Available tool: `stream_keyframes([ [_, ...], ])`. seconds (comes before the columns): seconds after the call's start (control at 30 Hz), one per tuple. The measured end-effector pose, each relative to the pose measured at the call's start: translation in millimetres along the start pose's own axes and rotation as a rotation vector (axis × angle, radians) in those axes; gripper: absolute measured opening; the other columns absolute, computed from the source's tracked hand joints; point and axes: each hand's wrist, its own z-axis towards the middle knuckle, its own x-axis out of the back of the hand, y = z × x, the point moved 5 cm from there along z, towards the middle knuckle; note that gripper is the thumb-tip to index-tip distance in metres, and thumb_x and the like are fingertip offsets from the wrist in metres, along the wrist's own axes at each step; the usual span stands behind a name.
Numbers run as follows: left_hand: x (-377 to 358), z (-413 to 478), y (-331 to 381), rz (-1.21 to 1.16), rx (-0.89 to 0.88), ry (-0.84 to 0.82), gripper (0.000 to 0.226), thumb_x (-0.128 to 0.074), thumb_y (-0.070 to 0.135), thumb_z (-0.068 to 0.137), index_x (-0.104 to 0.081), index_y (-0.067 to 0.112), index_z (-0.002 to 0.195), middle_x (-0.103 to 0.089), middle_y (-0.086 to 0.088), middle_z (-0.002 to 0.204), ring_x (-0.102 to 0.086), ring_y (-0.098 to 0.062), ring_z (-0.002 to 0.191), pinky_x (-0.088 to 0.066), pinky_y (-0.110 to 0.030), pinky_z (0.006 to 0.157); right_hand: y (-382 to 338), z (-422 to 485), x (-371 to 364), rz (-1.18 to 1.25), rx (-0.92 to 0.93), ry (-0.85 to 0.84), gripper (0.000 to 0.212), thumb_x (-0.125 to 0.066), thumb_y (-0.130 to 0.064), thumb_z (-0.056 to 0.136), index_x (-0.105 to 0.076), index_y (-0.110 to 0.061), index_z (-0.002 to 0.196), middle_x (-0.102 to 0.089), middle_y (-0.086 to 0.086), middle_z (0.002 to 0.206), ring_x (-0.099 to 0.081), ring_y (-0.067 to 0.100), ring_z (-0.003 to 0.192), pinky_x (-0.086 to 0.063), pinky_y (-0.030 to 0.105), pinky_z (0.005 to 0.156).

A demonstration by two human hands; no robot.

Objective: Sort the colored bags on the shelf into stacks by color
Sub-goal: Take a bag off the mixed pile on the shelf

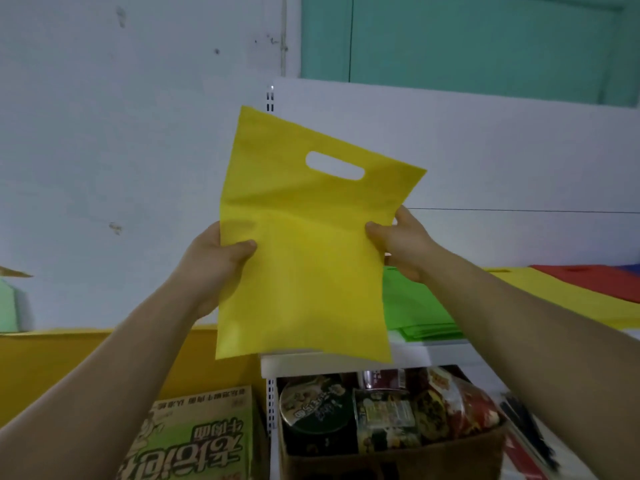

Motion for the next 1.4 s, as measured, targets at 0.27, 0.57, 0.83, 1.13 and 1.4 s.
stream_keyframes([
  [0.27,-106,-41,5,0.127,0.005,-0.038,0.028,-0.058,0.012,0.091,-0.055,0.02,0.118,-0.066,-0.001,0.109,-0.065,-0.022,0.092,-0.052,-0.038,0.077,-21,-44,120,-0.148,0.113,0.243,0.02,-0.055,-0.019,0.094,-0.053,-0.023,0.114,-0.062,0.005,0.112,-0.063,0.024,0.096,-0.052,0.039,0.083],
  [0.57,-289,-101,-13,0.104,0.137,-0.286,0.046,-0.062,0.007,0.088,-0.042,0.018,0.128,-0.064,-0.01,0.109,-0.065,-0.027,0.088,-0.053,-0.042,0.075,-20,-125,322,-0.341,-0.041,0.477,0.011,-0.049,-0.02,0.095,-0.057,-0.013,0.098,-0.06,0.004,0.094,-0.057,0.02,0.079,-0.045,0.034,0.073],
  [0.83,-421,-119,-24,0.142,0.119,-0.43,0.043,-0.058,0.008,0.092,-0.037,0.024,0.125,-0.064,-0.008,0.105,-0.066,-0.024,0.082,-0.051,-0.035,0.063,-19,-173,447,-0.424,-0.046,0.689,0.027,-0.048,-0.026,0.097,-0.054,-0.007,0.116,-0.058,0.012,0.11,-0.055,0.026,0.091,-0.045,0.035,0.078],
  [1.13,-487,-69,-47,0.151,0.034,-0.363,0.049,-0.059,0.006,0.09,-0.039,0.027,0.13,-0.06,-0.013,0.116,-0.063,-0.027,0.092,-0.051,-0.035,0.07,1,-132,504,-0.305,-0.034,0.686,0.032,-0.052,-0.014,0.093,-0.047,-0.023,0.123,-0.058,-0.003,0.098,-0.054,0.008,0.075,-0.045,0.023,0.061],
  [1.4,-518,-7,-55,0.215,-0.032,-0.28,0.052,-0.059,0.01,0.09,-0.038,0.027,0.134,-0.06,-0.003,0.102,-0.06,-0.016,0.078,-0.045,-0.027,0.062,12,-53,530,-0.306,-0.02,0.605,0.051,-0.056,-0.021,0.093,-0.037,-0.028,0.14,-0.055,-0.002,0.103,-0.057,0.011,0.083,-0.048,0.03,0.066],
])
